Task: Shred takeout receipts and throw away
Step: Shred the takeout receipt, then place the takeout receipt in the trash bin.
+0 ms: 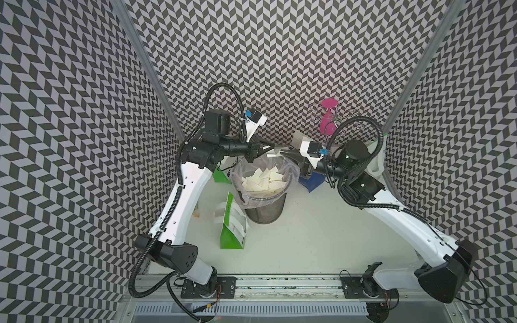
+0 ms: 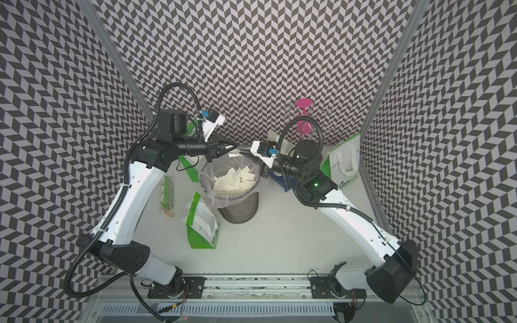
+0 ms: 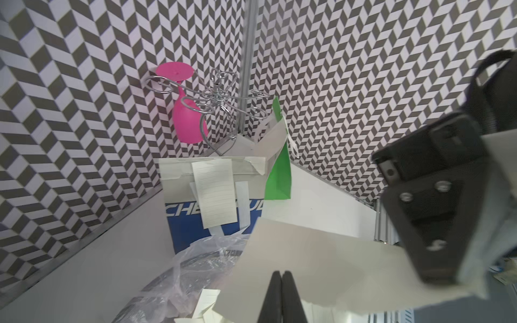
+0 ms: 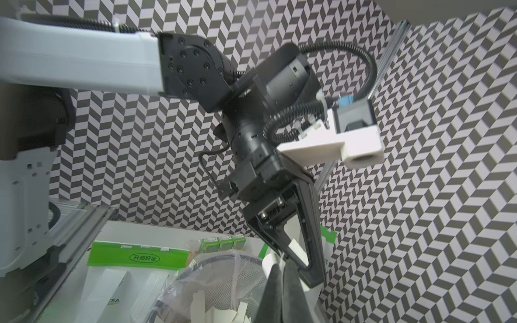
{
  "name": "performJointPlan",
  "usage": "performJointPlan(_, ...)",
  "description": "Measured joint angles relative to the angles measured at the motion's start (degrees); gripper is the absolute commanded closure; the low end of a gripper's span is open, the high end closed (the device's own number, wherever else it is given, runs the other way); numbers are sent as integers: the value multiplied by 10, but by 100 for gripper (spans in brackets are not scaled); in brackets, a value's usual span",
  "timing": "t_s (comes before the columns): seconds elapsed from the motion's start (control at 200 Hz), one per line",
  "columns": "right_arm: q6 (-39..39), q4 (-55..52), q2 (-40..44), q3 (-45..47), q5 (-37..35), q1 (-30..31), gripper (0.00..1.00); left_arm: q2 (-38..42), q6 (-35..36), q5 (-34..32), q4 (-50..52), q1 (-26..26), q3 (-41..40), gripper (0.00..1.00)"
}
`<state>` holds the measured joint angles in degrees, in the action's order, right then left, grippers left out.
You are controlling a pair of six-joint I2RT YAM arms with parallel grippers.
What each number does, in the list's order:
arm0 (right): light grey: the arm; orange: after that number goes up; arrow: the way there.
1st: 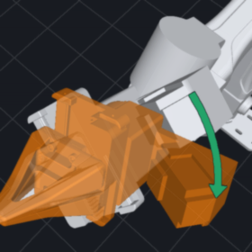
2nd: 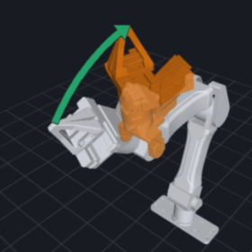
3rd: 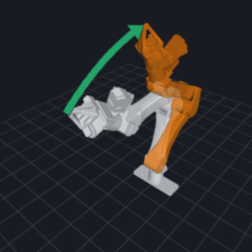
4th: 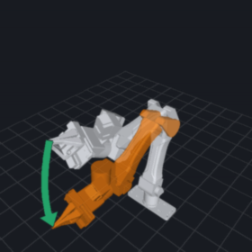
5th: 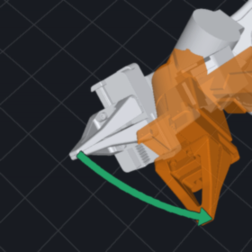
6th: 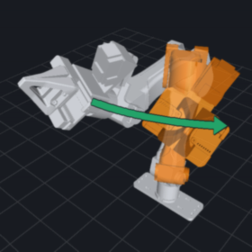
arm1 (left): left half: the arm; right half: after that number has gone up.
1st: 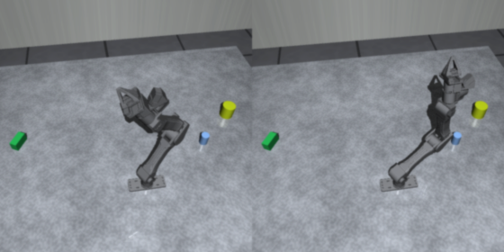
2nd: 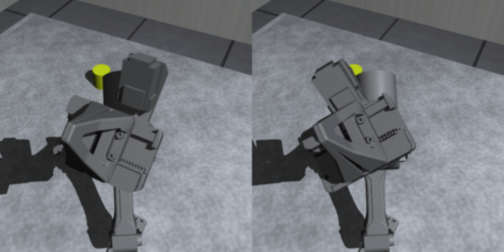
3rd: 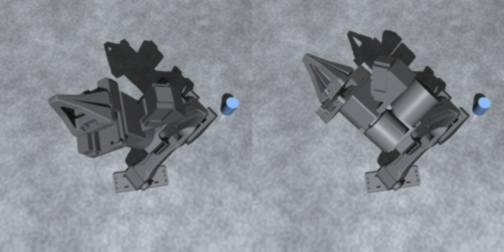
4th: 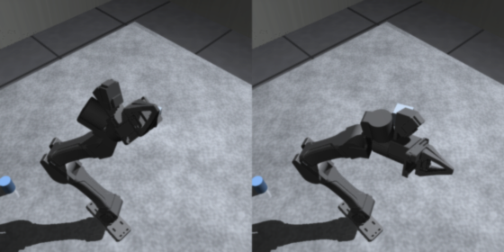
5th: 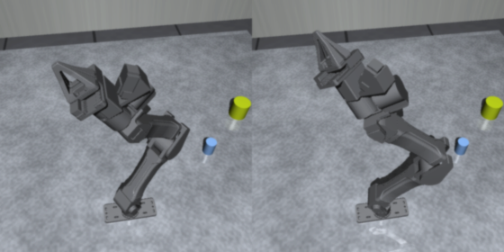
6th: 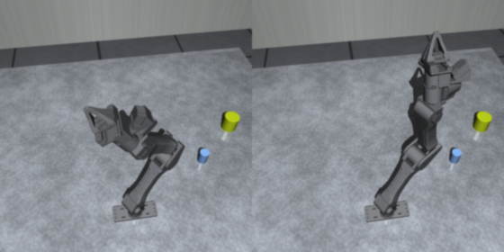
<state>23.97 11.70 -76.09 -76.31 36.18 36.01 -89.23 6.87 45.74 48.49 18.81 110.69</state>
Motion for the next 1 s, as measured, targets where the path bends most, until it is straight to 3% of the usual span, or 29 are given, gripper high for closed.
performJointPlan(0.541, -111, 90, 59, 19, -39, -39, 100, -16, -21, -219, -4, -12, -15, 100)
performJointPlan(0.756, -159, 99, 62, 11, -51, -63, 100, -30, -23, -241, -10, -12, -22, 100)
performJointPlan(0.876, -180, 94, 55, 4, -43, -69, 100, -36, -25, -216, -19, -12, -23, 100)
performJointPlan(1.001, -212, 95, 34, -3, -26, -70, 100, -33, -24, -181, -50, -12, -33, 80)
